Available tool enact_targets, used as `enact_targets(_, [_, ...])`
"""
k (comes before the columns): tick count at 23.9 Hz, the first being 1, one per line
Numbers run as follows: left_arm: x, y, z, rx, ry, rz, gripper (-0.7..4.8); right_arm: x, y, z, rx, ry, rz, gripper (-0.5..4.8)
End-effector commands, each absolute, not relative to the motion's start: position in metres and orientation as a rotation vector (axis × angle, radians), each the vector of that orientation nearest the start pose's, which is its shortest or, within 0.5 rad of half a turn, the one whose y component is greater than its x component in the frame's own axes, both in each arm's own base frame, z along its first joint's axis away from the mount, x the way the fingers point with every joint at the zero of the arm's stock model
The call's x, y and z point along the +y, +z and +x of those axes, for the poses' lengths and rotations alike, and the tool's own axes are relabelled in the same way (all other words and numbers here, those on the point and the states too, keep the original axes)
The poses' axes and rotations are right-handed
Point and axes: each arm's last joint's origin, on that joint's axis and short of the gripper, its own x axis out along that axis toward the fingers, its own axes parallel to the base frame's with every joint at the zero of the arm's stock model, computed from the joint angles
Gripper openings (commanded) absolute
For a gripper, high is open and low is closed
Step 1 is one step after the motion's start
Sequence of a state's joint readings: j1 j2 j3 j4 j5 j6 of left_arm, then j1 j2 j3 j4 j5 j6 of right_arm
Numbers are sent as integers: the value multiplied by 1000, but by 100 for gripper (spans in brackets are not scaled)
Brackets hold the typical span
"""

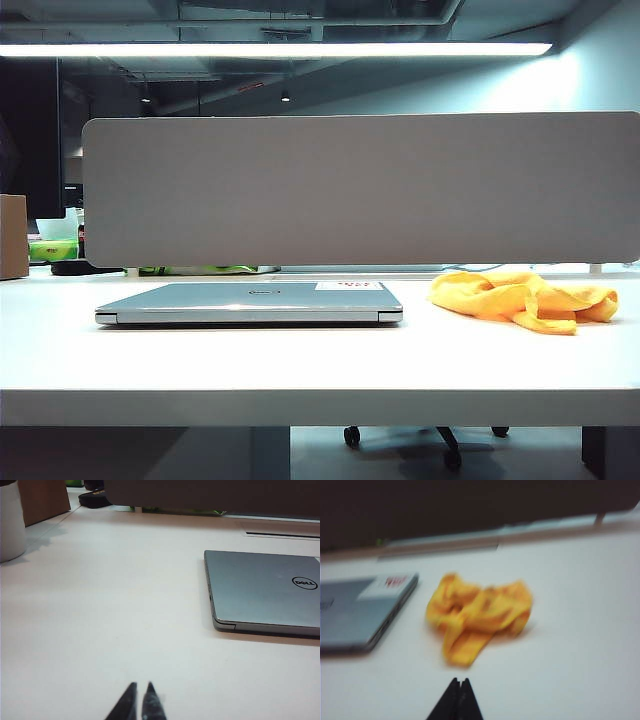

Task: Pick up the rag and use it to wipe the water off the lid of the laptop on the table.

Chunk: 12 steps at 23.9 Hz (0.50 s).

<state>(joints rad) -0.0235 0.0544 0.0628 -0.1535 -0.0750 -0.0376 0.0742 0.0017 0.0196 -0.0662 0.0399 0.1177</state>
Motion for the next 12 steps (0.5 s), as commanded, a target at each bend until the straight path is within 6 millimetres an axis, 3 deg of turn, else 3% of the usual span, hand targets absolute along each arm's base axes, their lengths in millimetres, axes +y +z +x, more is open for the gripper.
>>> enact_targets(1, [0, 168, 97, 133, 52, -27, 19, 1, 166, 98, -24, -1, 100, -5])
enact_targets(7, [0, 168, 96, 132, 52, -27, 19, 0, 159, 97, 50, 36, -50, -5])
enact_targets(12, [0, 168, 96, 132, 52, -27, 19, 0, 151, 97, 134, 43, -41, -5])
